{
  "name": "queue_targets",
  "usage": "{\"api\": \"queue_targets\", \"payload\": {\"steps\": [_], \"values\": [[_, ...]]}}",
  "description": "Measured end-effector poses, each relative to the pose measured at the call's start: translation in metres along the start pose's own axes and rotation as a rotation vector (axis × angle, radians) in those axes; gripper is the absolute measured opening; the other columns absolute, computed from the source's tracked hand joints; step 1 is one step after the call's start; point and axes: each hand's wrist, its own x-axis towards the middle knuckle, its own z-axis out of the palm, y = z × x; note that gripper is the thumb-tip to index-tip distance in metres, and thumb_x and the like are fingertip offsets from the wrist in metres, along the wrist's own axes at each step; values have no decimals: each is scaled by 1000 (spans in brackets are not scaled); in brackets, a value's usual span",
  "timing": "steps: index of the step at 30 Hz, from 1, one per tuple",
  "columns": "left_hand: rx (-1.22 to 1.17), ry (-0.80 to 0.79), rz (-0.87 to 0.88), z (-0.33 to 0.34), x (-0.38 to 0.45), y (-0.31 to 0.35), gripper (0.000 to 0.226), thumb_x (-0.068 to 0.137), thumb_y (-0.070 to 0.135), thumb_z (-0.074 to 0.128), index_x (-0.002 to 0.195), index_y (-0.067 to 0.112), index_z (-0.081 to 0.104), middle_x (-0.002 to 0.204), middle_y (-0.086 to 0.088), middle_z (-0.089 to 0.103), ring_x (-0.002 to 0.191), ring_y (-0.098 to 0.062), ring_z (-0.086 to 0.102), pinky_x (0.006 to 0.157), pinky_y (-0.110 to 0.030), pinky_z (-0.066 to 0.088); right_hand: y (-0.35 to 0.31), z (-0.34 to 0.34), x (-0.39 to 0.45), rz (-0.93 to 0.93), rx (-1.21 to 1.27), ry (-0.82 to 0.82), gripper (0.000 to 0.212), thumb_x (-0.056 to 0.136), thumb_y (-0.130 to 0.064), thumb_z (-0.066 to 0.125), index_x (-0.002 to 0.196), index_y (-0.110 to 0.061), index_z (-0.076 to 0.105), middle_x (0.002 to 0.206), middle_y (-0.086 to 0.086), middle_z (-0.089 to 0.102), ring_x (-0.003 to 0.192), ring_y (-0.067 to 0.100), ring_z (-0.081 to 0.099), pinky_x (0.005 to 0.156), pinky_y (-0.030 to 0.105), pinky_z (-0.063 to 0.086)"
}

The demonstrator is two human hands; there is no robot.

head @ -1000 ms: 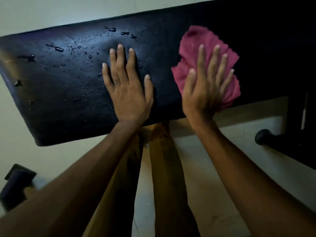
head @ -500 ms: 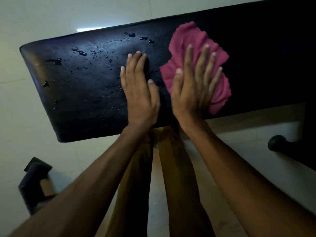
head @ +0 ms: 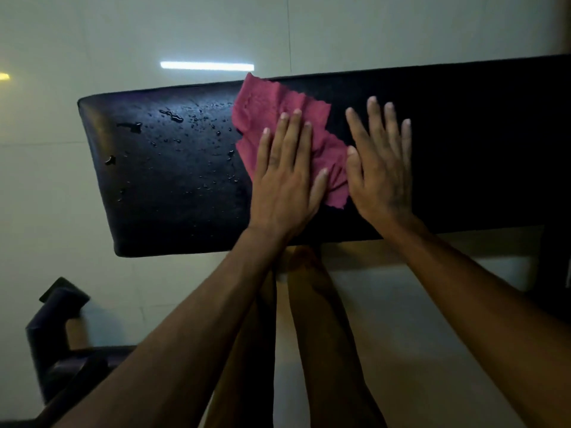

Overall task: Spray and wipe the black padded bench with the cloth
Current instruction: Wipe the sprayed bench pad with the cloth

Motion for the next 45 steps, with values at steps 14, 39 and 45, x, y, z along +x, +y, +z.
{"api": "queue_targets", "payload": {"steps": [14, 39, 45], "values": [[156, 0, -351, 6, -17, -18, 67, 103, 45, 24, 161, 13, 12, 168, -13, 9, 156, -29, 7, 126, -50, 4, 9, 18, -2, -84, -74, 117, 54, 109, -36, 27, 159, -19, 31, 167, 12, 25, 155, 32, 18, 126, 55, 12], [185, -122, -53, -6, 50, -42, 63, 102, 49, 20, 161, 29, 8, 170, -4, 5, 157, -24, 3, 122, -63, 0, 10, 17, -3, -62, -114, 85, 59, 105, -34, 37, 160, -21, 26, 168, 11, 20, 156, 31, 14, 126, 51, 6], [166, -100, -144, -17, 79, -60, 64, 98, 53, 25, 156, 26, 29, 155, -8, 39, 148, -27, 31, 124, -59, 8, 10, 14, 2, -61, -126, 89, 59, 105, -35, 36, 161, -21, 24, 169, 11, 18, 156, 31, 14, 126, 52, 8]]}}
